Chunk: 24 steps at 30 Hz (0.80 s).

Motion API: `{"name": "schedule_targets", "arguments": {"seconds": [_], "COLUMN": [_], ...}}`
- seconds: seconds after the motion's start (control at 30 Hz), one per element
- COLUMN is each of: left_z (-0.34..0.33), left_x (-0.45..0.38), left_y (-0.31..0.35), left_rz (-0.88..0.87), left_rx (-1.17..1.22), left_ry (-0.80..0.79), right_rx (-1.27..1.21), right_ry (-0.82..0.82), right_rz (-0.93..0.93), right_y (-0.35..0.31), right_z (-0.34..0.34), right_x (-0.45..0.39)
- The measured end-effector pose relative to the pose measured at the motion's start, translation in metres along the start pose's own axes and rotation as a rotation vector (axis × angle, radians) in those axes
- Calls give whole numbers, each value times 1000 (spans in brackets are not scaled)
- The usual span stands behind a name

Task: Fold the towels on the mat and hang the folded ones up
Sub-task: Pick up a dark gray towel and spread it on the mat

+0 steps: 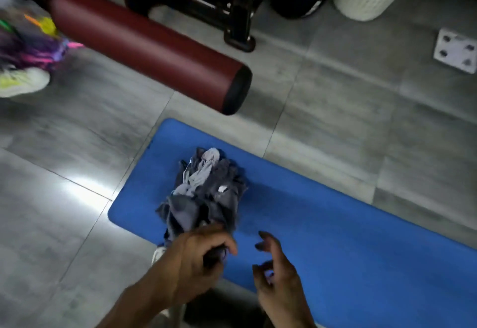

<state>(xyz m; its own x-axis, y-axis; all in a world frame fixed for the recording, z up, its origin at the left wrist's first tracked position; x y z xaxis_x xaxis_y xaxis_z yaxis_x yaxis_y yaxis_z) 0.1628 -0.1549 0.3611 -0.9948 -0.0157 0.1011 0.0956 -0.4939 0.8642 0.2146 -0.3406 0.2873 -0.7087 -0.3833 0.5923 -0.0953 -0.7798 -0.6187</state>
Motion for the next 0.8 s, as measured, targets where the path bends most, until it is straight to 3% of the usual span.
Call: {"name": "schedule_targets", "arguments": {"seconds": [0.13, 0.2, 0.37, 0.53, 0.63, 0.73, 0.8], "left_z": [-4, -5, 0, -21, -41, -54, -53], "left_x": [-11, -10, 7, 14, 17, 18, 22], "left_y": [142, 194, 296, 342, 351, 357, 366], "left_rz": [-226, -229, -71, -33, 23, 31, 34], "left_rx": [-112, -95, 36, 82, -1, -191, -178], "left_ry": [-112, -86, 27, -196, -330, -410, -399], "right_rx": [219, 318, 188, -121, -109, 30, 183], "right_ry": [-126, -187, -220, -93, -42, 172, 358], "right_rz": [476, 592, 446, 375, 391, 374, 364], "right_y": [-88, -108, -116, -110, -109, -103, -99], "right_z": [108, 154, 266, 360, 387, 406, 418], "right_x": [58, 87, 161, 223, 259, 285, 304]}}
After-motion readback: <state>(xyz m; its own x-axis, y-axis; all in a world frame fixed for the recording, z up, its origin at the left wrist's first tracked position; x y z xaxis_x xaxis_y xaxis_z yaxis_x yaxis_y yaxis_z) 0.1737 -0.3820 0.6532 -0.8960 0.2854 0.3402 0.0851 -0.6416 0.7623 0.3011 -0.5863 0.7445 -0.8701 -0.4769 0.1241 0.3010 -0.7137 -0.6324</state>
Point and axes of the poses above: each hand's wrist, its own x-axis away from the middle knuckle, its own z-axis out of the back of the hand, y = z × x, the point moved 4 cm from there along -x, towards the middle knuckle, and after that the axes turned 10 degrees about -z, right-handed, at the moved point
